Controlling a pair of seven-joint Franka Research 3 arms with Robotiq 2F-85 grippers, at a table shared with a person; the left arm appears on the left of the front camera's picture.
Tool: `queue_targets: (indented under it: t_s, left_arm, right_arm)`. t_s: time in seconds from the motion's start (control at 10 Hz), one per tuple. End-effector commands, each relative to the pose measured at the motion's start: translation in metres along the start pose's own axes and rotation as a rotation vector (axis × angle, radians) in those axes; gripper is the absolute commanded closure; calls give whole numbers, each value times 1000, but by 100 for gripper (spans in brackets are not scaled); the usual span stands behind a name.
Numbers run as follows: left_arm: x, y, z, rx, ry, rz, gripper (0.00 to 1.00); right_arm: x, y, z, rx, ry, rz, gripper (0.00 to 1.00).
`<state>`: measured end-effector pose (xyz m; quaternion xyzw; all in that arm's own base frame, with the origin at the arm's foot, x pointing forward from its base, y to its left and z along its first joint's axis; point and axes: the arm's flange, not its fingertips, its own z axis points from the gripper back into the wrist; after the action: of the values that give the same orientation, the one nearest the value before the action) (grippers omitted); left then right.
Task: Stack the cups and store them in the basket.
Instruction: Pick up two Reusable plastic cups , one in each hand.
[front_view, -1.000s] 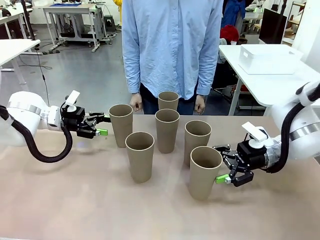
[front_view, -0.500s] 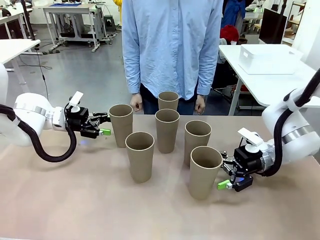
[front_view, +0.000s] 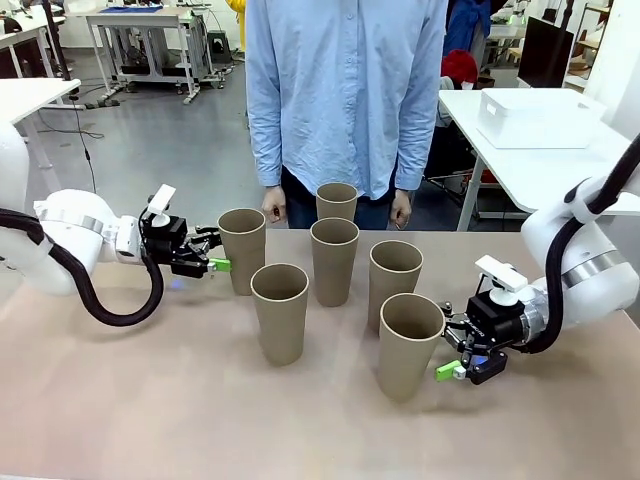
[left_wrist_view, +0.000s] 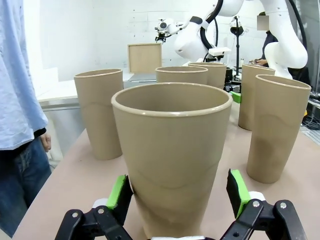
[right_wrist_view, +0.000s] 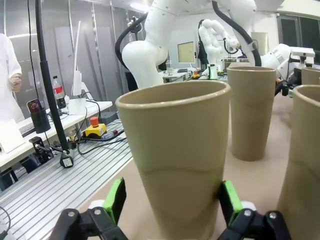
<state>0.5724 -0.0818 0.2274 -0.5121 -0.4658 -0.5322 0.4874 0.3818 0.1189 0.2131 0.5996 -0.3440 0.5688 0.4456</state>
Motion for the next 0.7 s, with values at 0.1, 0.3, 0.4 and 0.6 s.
queue_targets:
  t_s: [0.1, 0.3, 0.4, 0.6]
  left_arm:
    - [-5, 2, -15, -4, 2, -21, 0]
    - [-8, 4, -22, -2, -2, -25, 0]
    - [-8, 5, -25, 0, -6, -27, 0]
    - [-7, 6, -29, 2, -13, -32, 0]
  right_arm:
    - [1, -4, -11, 21, -21, -7, 0]
    - [-1, -10, -17, -3, -39, 5, 0]
    - [-1, -12, -20, -11, -41, 2, 0]
    - [-2, -16, -28, -17, -55, -4, 0]
